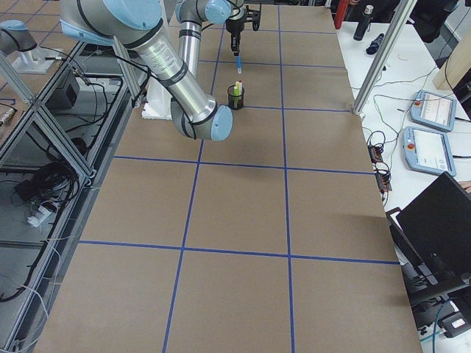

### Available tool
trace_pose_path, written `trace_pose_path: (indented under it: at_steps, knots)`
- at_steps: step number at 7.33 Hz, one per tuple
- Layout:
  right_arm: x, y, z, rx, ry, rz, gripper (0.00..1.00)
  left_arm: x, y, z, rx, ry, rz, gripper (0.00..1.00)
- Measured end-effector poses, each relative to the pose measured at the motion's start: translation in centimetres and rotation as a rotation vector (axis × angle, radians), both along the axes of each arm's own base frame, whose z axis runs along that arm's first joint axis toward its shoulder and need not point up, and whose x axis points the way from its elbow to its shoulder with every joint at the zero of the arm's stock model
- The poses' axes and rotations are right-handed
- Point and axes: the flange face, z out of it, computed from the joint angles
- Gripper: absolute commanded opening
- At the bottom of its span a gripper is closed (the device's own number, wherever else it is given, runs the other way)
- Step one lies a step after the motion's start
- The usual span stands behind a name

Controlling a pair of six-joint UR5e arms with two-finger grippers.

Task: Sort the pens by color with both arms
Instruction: 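Lift the blue marker straight up out of the cup with the right gripper, then carry the blue marker with the right gripper to a spot farther from the robot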

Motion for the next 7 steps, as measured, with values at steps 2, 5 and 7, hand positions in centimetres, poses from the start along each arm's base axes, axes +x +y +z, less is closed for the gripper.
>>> trace_pose_path:
  at_steps: [2, 5, 7]
  knots:
    - [1.7, -3.2, 0.7, 0.067, 0.060, 0.144, 0.00, 0.1, -0.1, -0.2, -0.011, 0.009, -0.013, 1.00]
    - [0.6, -8.1, 6.5, 0.202, 0.225, 0.393, 0.00, 0.2, -0.5, -0.1, -0.016, 0.009, -0.013, 1.00]
    - [-2.8, -9.6, 11.9, 0.314, 0.310, 0.516, 0.00, 0.3, -0.7, 0.4, -0.022, 0.009, -0.012, 1.00]
